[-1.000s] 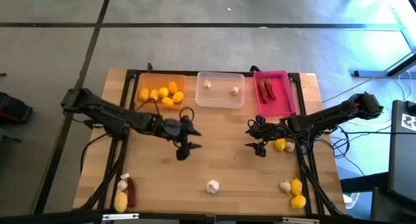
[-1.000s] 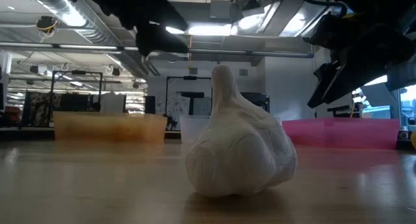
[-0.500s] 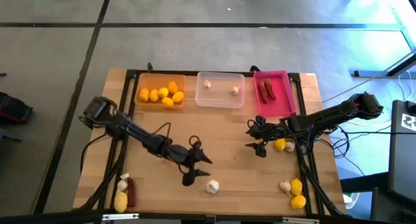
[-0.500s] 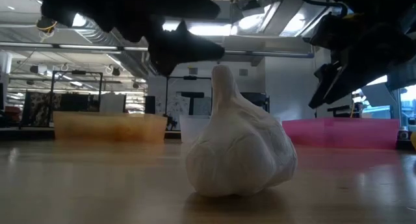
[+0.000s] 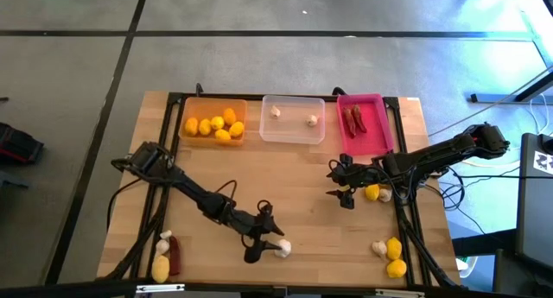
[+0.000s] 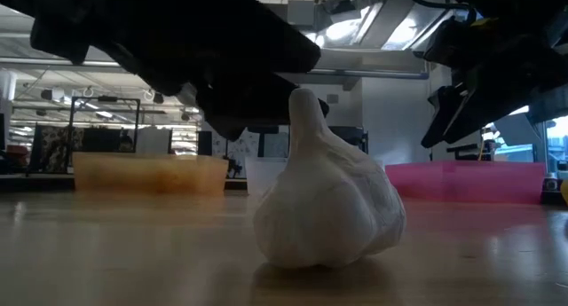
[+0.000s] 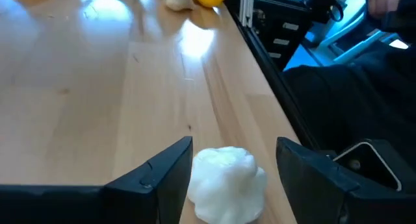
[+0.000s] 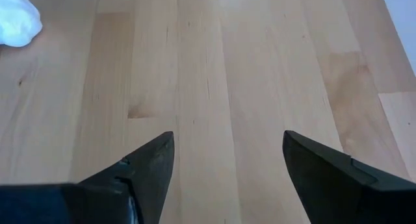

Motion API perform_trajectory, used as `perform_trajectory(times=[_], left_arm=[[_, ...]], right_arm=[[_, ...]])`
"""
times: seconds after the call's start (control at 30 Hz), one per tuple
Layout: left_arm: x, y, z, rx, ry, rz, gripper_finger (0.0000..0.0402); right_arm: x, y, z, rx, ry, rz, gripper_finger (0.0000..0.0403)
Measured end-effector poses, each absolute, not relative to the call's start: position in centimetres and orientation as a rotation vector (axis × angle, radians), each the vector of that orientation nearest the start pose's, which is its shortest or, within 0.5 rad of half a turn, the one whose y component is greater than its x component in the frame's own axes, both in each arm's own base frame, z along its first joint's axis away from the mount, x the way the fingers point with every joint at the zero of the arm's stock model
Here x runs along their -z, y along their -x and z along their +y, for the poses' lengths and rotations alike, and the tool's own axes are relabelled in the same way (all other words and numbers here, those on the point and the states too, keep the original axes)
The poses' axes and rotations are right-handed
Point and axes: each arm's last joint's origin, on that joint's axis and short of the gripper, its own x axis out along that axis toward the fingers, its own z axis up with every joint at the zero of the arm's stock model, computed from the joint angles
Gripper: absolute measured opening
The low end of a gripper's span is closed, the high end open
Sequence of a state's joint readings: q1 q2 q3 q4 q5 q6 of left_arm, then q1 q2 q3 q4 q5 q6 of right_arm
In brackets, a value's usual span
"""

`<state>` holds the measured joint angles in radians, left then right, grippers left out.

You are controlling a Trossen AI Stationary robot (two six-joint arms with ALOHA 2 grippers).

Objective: Sort produce into baskets
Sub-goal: Put the white garlic into transparent bin

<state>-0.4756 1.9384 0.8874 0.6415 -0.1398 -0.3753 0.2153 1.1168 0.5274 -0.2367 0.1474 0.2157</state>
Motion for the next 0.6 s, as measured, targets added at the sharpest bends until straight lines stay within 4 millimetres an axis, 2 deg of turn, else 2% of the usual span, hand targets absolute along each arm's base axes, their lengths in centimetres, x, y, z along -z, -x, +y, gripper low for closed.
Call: perform_trajectory(times=[0.37,0.6], left_arm=[[-12.52,-33.34,-17.37,0.261,0.248,0.485,0.0184],[-12.56,-33.37,-17.32,0.239,0.255,0.476,0.0137]], right_arm=[[-18.36,-20.27,4.0,0.029,-0.068,0.815,0.028],[-18.36,-20.27,4.0,0.029,-0.069,0.815,0.028]])
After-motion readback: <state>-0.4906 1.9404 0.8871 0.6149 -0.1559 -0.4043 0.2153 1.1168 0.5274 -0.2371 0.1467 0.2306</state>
